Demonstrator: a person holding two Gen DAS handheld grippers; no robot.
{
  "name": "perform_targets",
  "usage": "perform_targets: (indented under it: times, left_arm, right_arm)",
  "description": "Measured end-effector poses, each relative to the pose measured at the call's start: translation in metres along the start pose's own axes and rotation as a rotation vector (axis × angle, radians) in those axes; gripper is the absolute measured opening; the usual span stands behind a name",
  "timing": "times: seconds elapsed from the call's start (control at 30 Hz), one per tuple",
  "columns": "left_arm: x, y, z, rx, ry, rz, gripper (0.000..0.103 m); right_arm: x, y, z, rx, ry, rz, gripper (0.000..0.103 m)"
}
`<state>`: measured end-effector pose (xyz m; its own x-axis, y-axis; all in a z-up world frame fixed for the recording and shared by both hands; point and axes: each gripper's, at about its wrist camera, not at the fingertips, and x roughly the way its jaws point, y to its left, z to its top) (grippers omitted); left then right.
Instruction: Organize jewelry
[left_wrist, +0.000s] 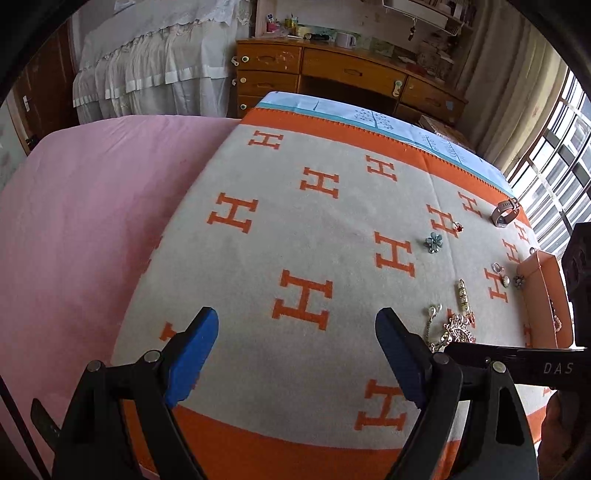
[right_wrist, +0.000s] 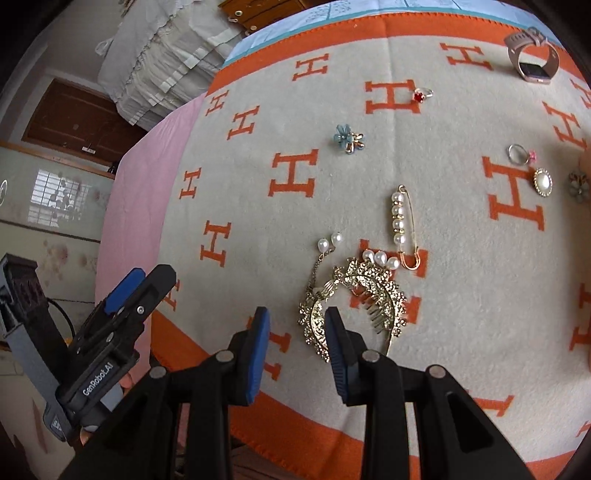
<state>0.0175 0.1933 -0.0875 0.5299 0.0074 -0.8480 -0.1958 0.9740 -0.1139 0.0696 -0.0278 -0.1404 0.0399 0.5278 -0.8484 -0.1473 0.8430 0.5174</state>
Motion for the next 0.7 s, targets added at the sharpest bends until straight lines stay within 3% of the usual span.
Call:
perform_targets:
  times: [0.33, 0.47, 0.57, 0.7]
  left_arm:
    - [0.004, 0.020, 0.001, -0.053, 0.019, -0.026, 0.086]
    - [0.006, 0.020, 0.001, -0.056, 0.025, -0.027, 0.086]
    - [0.006, 0.021, 0.001, -0.065, 0.026, -0.029, 0.086]
    - [0.006, 0.022, 0.000, -0.070, 0.027, -0.031, 0.086]
  right_arm:
    - [0.017, -0.007, 0.010, 0.175, -0.015, -0.076, 0.031]
    - [0.018, -0.004, 0.014, 0.166, -0.033, -0.117, 0.028]
    - [0.020, 0.004, 0.014, 0.120, -0.050, -0.191, 0.016]
    - [0.022, 0.010, 0.012, 0.066, -0.070, -0.227, 0.014]
